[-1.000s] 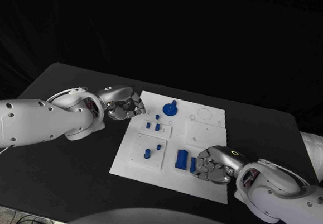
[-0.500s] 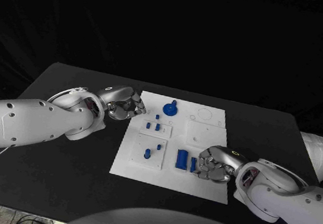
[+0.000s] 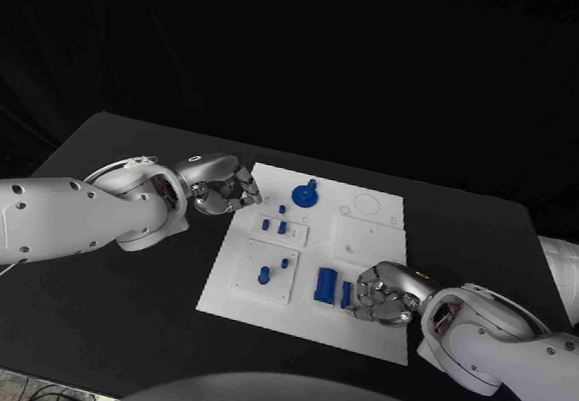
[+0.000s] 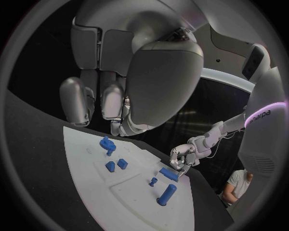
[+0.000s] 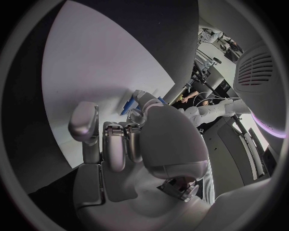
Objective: Assemble the parts on the task board
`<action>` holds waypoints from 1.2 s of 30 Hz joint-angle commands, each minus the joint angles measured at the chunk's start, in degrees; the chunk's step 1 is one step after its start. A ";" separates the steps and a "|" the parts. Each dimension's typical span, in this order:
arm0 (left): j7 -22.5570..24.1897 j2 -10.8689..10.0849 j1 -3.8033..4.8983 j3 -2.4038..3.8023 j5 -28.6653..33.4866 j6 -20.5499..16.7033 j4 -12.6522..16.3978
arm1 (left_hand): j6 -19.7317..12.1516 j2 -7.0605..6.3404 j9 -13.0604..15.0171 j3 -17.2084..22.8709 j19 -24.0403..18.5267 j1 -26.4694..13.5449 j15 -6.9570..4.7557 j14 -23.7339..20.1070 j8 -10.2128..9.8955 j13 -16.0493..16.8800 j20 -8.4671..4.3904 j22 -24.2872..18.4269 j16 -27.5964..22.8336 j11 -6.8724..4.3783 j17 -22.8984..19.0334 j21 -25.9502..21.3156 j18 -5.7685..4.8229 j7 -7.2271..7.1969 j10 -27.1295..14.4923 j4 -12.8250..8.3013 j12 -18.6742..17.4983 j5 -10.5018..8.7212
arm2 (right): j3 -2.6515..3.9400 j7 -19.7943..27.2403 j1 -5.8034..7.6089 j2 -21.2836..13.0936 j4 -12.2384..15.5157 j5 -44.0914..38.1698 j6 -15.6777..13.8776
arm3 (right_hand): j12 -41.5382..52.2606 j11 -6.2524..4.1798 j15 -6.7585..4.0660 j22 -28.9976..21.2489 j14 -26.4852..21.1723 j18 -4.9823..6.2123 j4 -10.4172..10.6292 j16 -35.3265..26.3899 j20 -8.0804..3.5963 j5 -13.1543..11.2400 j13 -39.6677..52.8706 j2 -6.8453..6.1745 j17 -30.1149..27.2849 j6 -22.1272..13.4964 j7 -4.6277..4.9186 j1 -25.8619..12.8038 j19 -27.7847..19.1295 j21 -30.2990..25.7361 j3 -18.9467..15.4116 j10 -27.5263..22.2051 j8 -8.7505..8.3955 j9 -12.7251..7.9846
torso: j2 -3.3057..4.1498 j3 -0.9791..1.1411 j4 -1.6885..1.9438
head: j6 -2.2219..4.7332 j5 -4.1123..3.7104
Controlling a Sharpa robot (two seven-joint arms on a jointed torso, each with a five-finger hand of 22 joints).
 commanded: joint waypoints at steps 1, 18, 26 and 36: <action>0.19 0.15 -0.06 0.03 0.24 0.55 0.04 | 0.27 -0.11 0.08 0.35 -0.34 0.26 -0.10 -0.33 0.39 -0.03 0.12 10.20 -0.20 0.06 -0.05 -0.19 1.02 0.19 0.46 0.06 0.32 0.21 | -0.16 -2.50 -0.18 0.05 -0.47 3.96 1.77 | 0.22 -0.34 -0.28 7.31 5.64 -0.30 -0.09 -0.06 0.07 -2.53 15.09 0.46 14.44 -0.49 0.13 0.97 -0.43 -0.50 0.57 6.07 -0.38 4.23 | 0.04 0.00 0.01 | 0.01 0.13; 0.27 -0.05 -0.43 0.03 0.24 0.52 -0.01 | 0.27 -0.11 0.08 0.35 -0.34 0.26 -0.10 -0.33 0.39 -0.03 0.12 10.20 -0.20 0.06 -0.05 -0.19 1.02 0.19 0.46 0.06 0.32 0.21 | -0.15 1.04 -0.13 -2.38 0.78 7.58 -0.59 | 0.22 -0.24 -0.17 7.22 5.83 -0.25 2.97 0.24 0.24 -18.82 15.09 -4.00 14.99 -1.45 0.17 -3.27 -0.65 -0.88 -7.82 6.07 -0.02 4.66 | -0.01 0.01 0.00 | 0.01 0.63; 0.97 -0.08 -0.45 0.03 0.31 -0.41 -0.04 | 0.26 -0.19 0.10 0.49 -0.42 0.22 -0.08 -0.41 0.42 -0.03 0.13 10.16 -0.31 0.08 -0.26 -0.35 1.05 0.21 0.49 0.10 0.33 0.19 | -0.13 7.78 1.26 -5.13 2.73 10.91 -5.17 | 0.22 -0.50 -0.39 7.58 5.87 -0.50 6.01 0.31 0.06 -18.83 15.09 -3.66 15.10 -2.08 -0.14 -2.59 -0.10 0.48 -12.83 6.07 -0.41 4.32 | -0.02 0.00 -0.02 | 0.01 0.56; 9.31 -2.83 -0.32 0.05 5.88 -9.53 2.92 | -2.36 -0.68 -0.19 -3.58 -6.85 -8.60 0.94 -8.04 -0.29 0.16 0.94 7.00 -8.47 0.52 -11.95 -12.75 3.07 0.07 -3.70 0.40 -0.08 0.84 | -0.13 22.69 7.13 -7.54 3.44 25.30 -17.18 | -0.01 0.16 0.36 5.67 2.82 0.64 9.86 -3.76 0.56 -18.80 14.88 1.03 8.28 -12.32 0.39 -11.20 -4.47 -7.29 -21.10 5.88 -15.89 -6.38 | -0.20 0.00 0.10 | 0.01 0.15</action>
